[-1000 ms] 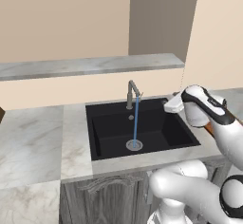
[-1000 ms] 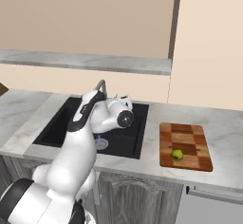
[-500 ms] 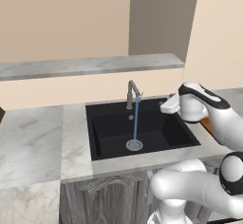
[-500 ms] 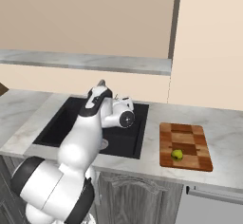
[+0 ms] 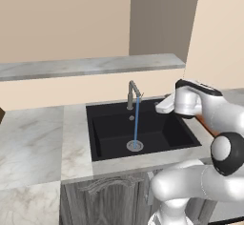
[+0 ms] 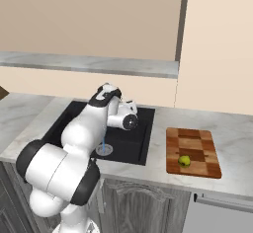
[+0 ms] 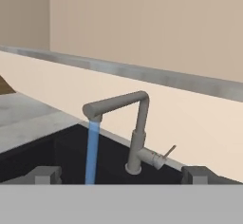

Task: Pick the pear from the sink and place it on the cutting board to airdry. Then turn off the sink faucet.

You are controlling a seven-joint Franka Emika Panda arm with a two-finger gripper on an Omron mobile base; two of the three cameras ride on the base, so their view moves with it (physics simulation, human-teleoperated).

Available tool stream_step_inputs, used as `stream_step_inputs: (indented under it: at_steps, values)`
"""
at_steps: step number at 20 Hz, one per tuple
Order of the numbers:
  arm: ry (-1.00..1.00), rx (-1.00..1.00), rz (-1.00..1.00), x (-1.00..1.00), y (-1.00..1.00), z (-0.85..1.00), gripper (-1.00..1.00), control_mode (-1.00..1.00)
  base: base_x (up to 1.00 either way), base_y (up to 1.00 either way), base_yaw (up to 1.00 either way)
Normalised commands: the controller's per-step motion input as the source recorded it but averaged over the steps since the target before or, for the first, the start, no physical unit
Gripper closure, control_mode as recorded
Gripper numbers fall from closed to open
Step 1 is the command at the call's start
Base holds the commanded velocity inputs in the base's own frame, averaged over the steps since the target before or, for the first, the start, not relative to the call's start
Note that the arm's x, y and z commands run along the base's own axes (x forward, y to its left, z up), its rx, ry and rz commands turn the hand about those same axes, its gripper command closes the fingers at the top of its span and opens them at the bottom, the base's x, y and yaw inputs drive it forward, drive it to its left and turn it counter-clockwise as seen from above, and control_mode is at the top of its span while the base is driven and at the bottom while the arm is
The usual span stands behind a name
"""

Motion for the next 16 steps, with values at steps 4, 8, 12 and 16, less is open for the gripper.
stream_step_inputs:
  at_steps: [4, 8, 12, 16]
  values:
    - [0.0, 0.0, 0.0, 0.23, 0.0, -0.11, -1.0, -1.0, 0.0, 0.0, 0.0]
    - [0.0, 0.0, 0.02, 0.24, 0.0, -0.08, -1.0, -1.0, 0.0, 0.0, 0.0]
    - [0.0, 0.0, 0.05, 0.3, 0.0, -0.03, -1.0, -1.0, 0.0, 0.0, 0.0]
    - [0.0, 0.0, 0.09, 0.29, 0.0, 0.0, -1.0, -1.0, 0.0, 0.0, 0.0]
